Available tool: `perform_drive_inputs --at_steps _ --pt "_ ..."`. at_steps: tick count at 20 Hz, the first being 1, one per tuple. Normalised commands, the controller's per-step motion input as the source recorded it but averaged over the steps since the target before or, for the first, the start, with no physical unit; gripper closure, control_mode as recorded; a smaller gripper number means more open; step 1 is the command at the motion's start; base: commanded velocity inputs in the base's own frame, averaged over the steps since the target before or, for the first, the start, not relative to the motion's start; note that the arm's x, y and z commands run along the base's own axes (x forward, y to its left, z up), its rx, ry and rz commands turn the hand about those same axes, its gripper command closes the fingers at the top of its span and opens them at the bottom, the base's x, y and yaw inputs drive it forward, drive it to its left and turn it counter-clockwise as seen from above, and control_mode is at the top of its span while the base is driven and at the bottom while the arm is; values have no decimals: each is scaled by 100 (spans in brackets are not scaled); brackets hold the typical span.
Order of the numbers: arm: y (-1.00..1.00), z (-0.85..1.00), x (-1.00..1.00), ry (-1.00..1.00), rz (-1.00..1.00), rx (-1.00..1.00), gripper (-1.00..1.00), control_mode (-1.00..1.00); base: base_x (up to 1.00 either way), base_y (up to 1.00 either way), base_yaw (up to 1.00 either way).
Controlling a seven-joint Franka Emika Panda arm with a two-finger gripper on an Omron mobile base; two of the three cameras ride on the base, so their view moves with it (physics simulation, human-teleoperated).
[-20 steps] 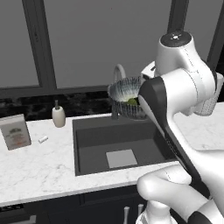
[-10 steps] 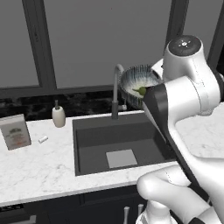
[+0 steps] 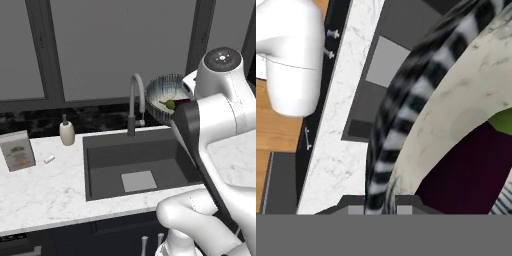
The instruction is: Pick the eggplant from the sink and place it in the bowl. Then pick the bowl and place it in the microwave. Then close the microwave door and press the start button.
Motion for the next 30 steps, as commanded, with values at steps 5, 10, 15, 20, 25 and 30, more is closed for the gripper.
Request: perform_drive_inputs --at_steps 5,10,15,20,25,30 --pt "2 0 0 0 0 0 100 100 -31 2 0" --pt "0 0 0 0 0 0 100 100 -96 29 2" --pt "0 0 0 0 0 0 100 100 -61 25 39" --pt "0 0 0 0 0 0 100 100 -25 13 75" --pt "0 0 0 0 0 0 100 100 -2 4 85" --pt "0 0 0 0 0 0 100 100 0 2 85"
